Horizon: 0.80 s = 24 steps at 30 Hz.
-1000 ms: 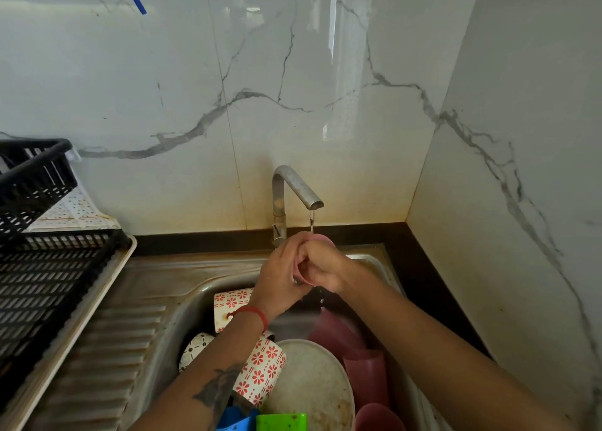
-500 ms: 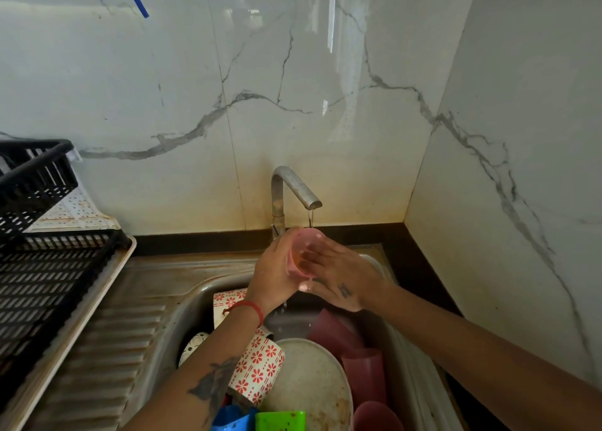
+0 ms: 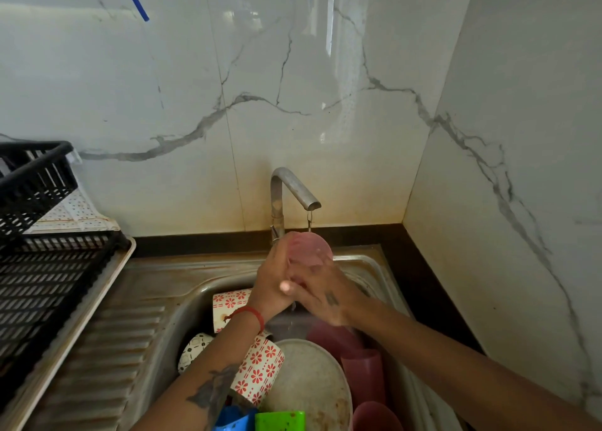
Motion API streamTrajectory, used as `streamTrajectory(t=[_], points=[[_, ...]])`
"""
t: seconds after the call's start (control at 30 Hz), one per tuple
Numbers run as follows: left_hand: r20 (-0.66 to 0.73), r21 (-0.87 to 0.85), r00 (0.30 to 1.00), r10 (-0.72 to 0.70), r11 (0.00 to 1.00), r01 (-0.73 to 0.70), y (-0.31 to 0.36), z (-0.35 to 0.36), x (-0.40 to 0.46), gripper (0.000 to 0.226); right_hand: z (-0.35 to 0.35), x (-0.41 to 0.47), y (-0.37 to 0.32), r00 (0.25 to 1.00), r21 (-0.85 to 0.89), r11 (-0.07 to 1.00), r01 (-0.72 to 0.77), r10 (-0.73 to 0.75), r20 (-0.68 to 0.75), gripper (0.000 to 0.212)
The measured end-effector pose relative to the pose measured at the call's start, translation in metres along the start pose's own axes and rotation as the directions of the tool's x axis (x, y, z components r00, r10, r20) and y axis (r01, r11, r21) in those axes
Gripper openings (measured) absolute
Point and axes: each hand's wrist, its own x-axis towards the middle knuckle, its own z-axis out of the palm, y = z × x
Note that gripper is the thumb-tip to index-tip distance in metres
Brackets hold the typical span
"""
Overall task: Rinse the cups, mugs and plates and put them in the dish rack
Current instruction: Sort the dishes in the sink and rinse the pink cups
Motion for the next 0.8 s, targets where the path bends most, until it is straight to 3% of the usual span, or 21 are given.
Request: streamTrajectory(t=[0.1, 0.17, 0.2, 0.23, 0.3, 0.37, 0.43, 0.47, 0.53, 0.6, 0.67, 0.73, 0.8], points=[[0.026, -0.053, 0.996, -0.081, 0.995, 0.083, 0.001, -0.007, 0.003, 0.085, -0.007, -0.011, 0.027, 0.964, -0.176, 0.977, 0.12, -0.158, -0.216, 0.04], [0.04, -0.212, 0.983, -0.177, 0.96, 0.181, 0.002, -0.008, 0.006, 0.091, -0.003, -0.019, 0.039, 0.922, -0.059, 0.998, 0.028, -0.049, -0.385, 0.048], [0.08, -0.31, 0.964, -0.252, 0.913, 0.264, 0.004, -0.008, 0.006, 0.096, 0.0, -0.021, 0.039, 0.928, 0.09, 0.994, -0.057, 0.086, -0.363, 0.062], [0.147, -0.41, 0.931, -0.334, 0.836, 0.364, 0.006, -0.008, 0.005, 0.099, 0.003, -0.022, 0.035, 0.94, 0.302, 0.942, -0.144, 0.226, -0.255, 0.08], [0.312, -0.544, 0.837, -0.45, 0.638, 0.545, 0.006, -0.004, 0.001, 0.095, 0.013, -0.018, 0.027, 0.937, 0.654, 0.702, -0.28, 0.349, 0.027, 0.11], [0.44, -0.571, 0.742, -0.506, 0.48, 0.666, 0.005, 0.002, -0.004, 0.077, 0.022, -0.011, 0.025, 0.888, 0.689, 0.615, -0.383, 0.45, 0.093, 0.118], [0.505, -0.548, 0.666, -0.549, 0.392, 0.739, 0.007, 0.005, -0.006, 0.065, 0.021, -0.004, 0.024, 0.799, 0.68, 0.525, -0.512, 0.582, 0.152, 0.113], [0.52, -0.506, 0.63, -0.576, 0.386, 0.771, 0.009, 0.004, -0.005, 0.069, 0.019, -0.002, 0.025, 0.752, 0.684, 0.452, -0.572, 0.621, 0.218, 0.109], [0.49, -0.331, 0.62, -0.612, 0.527, 0.782, 0.01, 0.002, -0.002, 0.078, 0.012, 0.001, 0.029, 0.7, 0.676, 0.366, -0.639, 0.642, 0.314, 0.098], [0.376, -0.246, 0.701, -0.606, 0.664, 0.706, 0.006, 0.002, 0.0, 0.068, 0.005, 0.003, 0.032, 0.675, 0.654, 0.346, -0.673, 0.648, 0.352, 0.086], [0.319, -0.373, 0.75, -0.58, 0.651, 0.662, 0.001, -0.002, 0.004, 0.046, -0.002, 0.006, 0.033, 0.686, 0.645, 0.353, -0.677, 0.621, 0.38, 0.077], [0.338, -0.461, 0.777, -0.531, 0.627, 0.628, 0.0, -0.01, 0.008, 0.036, -0.01, 0.011, 0.033, 0.703, 0.574, 0.444, -0.688, 0.603, 0.376, 0.075], [0.371, -0.404, 0.781, -0.503, 0.669, 0.623, 0.002, -0.017, 0.01, 0.035, -0.016, 0.018, 0.032, 0.737, 0.328, 0.66, -0.676, 0.611, 0.288, 0.082]])
